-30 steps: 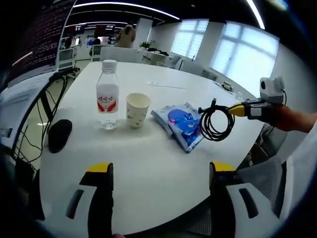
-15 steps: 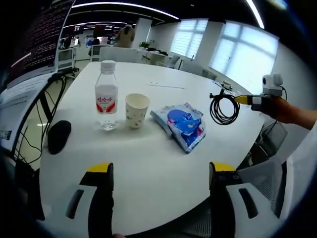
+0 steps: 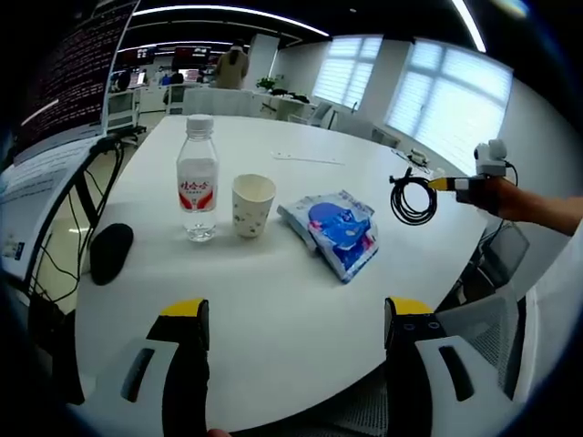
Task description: Arrange the tabletop items into an orderly group along one side of the table until the central work area is clear of visible clutter.
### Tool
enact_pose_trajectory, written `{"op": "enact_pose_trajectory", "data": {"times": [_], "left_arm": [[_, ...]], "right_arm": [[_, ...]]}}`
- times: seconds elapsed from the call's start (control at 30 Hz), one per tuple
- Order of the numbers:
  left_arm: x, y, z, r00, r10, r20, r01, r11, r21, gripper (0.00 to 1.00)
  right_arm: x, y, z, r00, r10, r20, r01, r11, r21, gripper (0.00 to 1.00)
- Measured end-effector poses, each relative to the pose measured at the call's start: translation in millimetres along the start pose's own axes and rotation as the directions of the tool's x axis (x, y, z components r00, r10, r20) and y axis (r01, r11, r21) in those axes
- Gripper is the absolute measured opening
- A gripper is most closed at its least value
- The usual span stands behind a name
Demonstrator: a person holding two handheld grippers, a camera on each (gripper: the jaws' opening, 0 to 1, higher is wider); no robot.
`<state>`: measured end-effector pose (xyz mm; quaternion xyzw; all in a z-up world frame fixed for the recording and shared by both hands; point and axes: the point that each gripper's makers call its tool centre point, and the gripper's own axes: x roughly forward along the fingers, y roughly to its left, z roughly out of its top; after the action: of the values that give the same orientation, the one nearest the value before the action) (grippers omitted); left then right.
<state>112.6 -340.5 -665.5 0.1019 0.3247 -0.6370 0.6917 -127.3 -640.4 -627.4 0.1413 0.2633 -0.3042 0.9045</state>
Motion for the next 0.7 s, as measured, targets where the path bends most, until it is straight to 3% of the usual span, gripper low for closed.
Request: {"op": "enact_pose_trajectory", "data": {"times": [0.37,0.7], "left_arm": [[-0.8,-0.2,0.2,1.000,0.002,-0.002,-0.002,1.000,-0.002,0.80],[-1.9,-0.2,4.5,1.000,0.009,0.003,-0.009,1.000,0.000,0.80]], "right_arm": [[24.9,-26.2,-7.0,0.999,-0.031,-0.026,0.033,0.997,0.072,0.00],[44.2,-25.3,-2.6,0.999,-0.025,-0.042,0.029,0.995,0.093,0.00]]}}
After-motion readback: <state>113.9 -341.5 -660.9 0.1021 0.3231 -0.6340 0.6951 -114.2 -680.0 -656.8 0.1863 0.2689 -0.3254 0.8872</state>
